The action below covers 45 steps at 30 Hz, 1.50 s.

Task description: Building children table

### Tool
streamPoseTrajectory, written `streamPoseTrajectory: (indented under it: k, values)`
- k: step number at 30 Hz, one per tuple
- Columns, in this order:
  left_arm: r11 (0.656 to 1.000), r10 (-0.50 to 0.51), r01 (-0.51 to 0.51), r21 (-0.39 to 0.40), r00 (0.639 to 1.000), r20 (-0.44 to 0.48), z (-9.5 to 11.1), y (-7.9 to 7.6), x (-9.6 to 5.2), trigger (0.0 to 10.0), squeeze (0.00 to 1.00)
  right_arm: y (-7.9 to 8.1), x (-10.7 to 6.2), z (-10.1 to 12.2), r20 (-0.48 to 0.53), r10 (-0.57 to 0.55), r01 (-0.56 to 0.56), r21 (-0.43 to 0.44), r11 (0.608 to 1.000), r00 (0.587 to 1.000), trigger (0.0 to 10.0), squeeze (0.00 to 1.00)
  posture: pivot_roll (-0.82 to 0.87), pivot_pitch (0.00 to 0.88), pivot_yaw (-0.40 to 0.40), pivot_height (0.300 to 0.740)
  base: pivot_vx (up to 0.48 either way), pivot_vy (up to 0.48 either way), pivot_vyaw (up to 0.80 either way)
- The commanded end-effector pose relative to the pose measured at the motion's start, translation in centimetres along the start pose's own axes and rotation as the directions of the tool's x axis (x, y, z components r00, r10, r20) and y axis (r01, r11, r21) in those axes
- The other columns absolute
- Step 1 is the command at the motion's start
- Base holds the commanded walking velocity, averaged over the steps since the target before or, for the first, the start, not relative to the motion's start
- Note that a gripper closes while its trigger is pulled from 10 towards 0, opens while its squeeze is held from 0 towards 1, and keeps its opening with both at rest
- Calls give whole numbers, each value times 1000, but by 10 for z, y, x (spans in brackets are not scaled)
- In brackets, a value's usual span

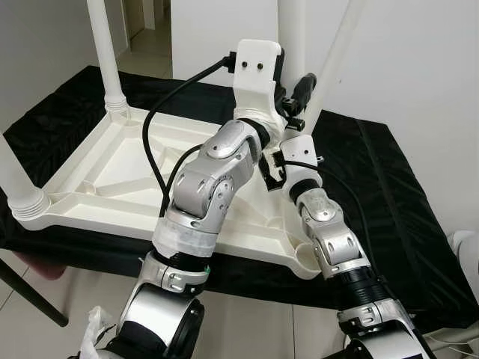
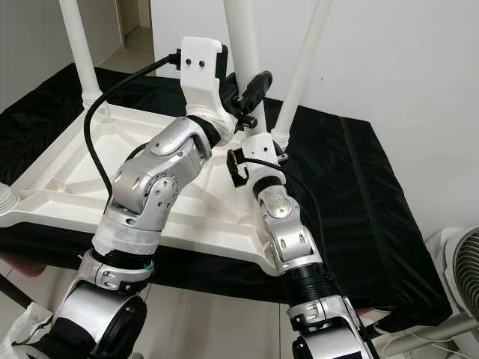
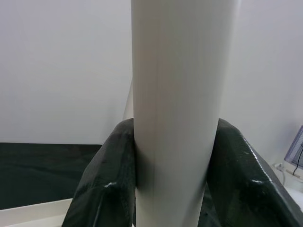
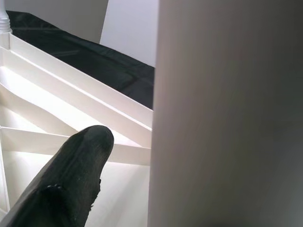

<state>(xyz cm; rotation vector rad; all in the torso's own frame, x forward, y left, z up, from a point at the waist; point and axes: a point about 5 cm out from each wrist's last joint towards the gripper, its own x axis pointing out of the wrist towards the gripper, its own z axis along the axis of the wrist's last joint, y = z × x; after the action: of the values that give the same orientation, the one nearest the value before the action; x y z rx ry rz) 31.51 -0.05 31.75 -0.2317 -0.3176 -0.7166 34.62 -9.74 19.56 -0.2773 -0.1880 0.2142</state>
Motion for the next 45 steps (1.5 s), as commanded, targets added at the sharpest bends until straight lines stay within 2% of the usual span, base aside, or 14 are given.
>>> streamPoseTrajectory:
  k: [1, 6, 7, 8, 9, 16, 22, 29, 30, 39, 40, 45]
  values:
    - [998, -57, 57, 21, 998, 35, 8, -12, 4, 10000, 0, -3, -2, -8, -40, -3, 3, -10, 1000, 999, 10000, 0, -9, 0, -120, 740, 0, 0, 0]
    - [998, -58, 57, 23, 998, 37, 9, -12, 4, 10000, 0, -2, -3, -10, -54, 4, -5, -16, 1000, 999, 10000, 0, -9, 0, -121, 740, 0, 0, 0]
    - [998, -58, 57, 23, 998, 37, 9, -12, 4, 10000, 0, -1, -3, -10, -55, 6, -7, -14, 1000, 998, 6784, 0, -9, 0, -121, 740, 0, 0, 0]
    - [998, -60, 59, 22, 998, 38, 9, -12, 4, 10000, 0, 0, -3, -10, -57, 10, -10, -7, 1000, 998, 2902, 0, -8, 0, -120, 740, 0, 0, 0]
    - [998, -62, 61, 24, 997, 38, 9, -13, 4, 10000, 0, 0, -3, -11, -62, 6, -6, -2, 1000, 998, 0, 0, -8, 0, -121, 740, 0, 0, 0]
    - [997, -67, 66, 26, 997, 37, 9, -14, 4, 10000, 0, -1, -3, -11, -63, 6, -6, -11, 1000, 998, 0, 0, -6, 0, -122, 740, 0, 0, 0]
    - [996, -84, 82, 38, 996, 35, 8, -17, 3, 10000, 0, 0, -3, -11, -69, 1, 1, 17, 1000, 998, 0, 0, -5, 0, -123, 740, 0, 0, 0]
    - [989, -135, 134, 57, 991, 12, 5, -23, 1, 10000, 0, 0, -3, -12, -76, -22, 24, 28, 999, 997, 0, 0, -3, 0, -124, 740, 0, 0, 0]
    - [989, -140, 139, 49, 990, 13, 4, -23, 1, 10000, 1000, -1, -3, -12, -81, -29, 32, 31, 999, 996, 10000, 0, -3, 0, -124, 740, 0, 0, 0]
    - [990, -131, 130, 56, 991, 15, 6, -21, 0, 10000, 976, -5, -4, -15, -97, -53, 60, 71, 996, 994, 10000, 0, -5, 0, -121, 740, 0, 0, 0]
    - [990, -131, 130, 51, 991, 21, 7, -20, -1, 10000, 0, -7, -4, -15, -98, -60, 67, 76, 995, 993, 10000, 0, -5, 0, -121, 740, 0, 0, 0]
    - [990, -133, 132, 39, 991, 34, 10, -19, -2, 10000, 0, -9, -5, -16, -100, -73, 83, 94, 992, 992, 10000, 0, -6, 0, -119, 740, 0, 0, 0]
